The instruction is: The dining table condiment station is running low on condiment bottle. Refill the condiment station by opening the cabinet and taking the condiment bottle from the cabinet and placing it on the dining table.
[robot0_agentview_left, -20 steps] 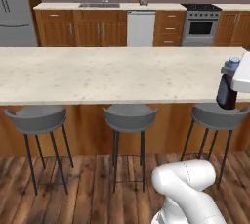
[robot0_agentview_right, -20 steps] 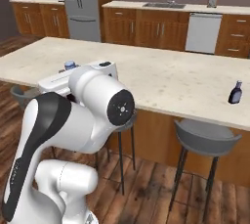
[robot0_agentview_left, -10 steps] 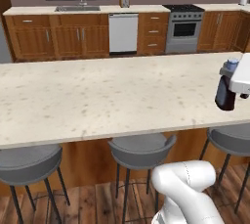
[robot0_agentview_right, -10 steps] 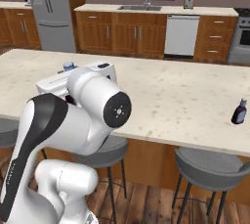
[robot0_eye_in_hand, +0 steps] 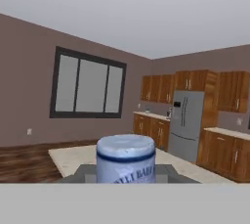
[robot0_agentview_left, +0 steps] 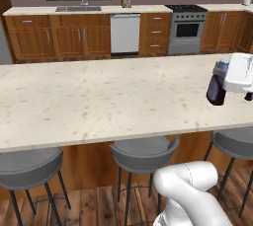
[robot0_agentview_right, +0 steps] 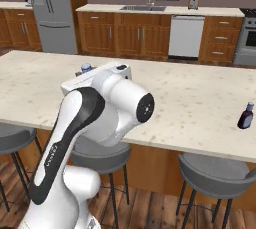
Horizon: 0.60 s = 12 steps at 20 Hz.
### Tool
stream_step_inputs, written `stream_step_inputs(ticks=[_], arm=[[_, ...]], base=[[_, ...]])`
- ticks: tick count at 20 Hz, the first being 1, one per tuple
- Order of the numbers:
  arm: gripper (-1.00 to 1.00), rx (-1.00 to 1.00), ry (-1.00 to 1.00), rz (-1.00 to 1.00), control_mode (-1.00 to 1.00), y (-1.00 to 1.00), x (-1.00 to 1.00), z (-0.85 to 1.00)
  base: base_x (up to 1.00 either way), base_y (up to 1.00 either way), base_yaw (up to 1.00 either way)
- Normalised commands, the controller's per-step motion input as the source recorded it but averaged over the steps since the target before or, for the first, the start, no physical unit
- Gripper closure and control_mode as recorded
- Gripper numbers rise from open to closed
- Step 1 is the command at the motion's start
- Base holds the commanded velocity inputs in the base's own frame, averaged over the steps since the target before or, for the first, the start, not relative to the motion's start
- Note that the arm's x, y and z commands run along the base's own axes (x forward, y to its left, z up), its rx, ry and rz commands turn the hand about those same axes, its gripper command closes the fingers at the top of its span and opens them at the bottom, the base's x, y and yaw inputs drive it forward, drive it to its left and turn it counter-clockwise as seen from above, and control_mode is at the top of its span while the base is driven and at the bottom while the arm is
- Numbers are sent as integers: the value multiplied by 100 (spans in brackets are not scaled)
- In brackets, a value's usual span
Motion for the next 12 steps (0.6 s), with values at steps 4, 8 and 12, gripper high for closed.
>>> stream_step_inputs(ticks=[4,8,12], arm=[[100,5,-9,23,-100,0,100,-54],[100,3,0,19,-100,1,100,-68],[100,0,0,5,-100,0,88,-55]], base=[[0,0,0],[0,0,0],[0,0,0]])
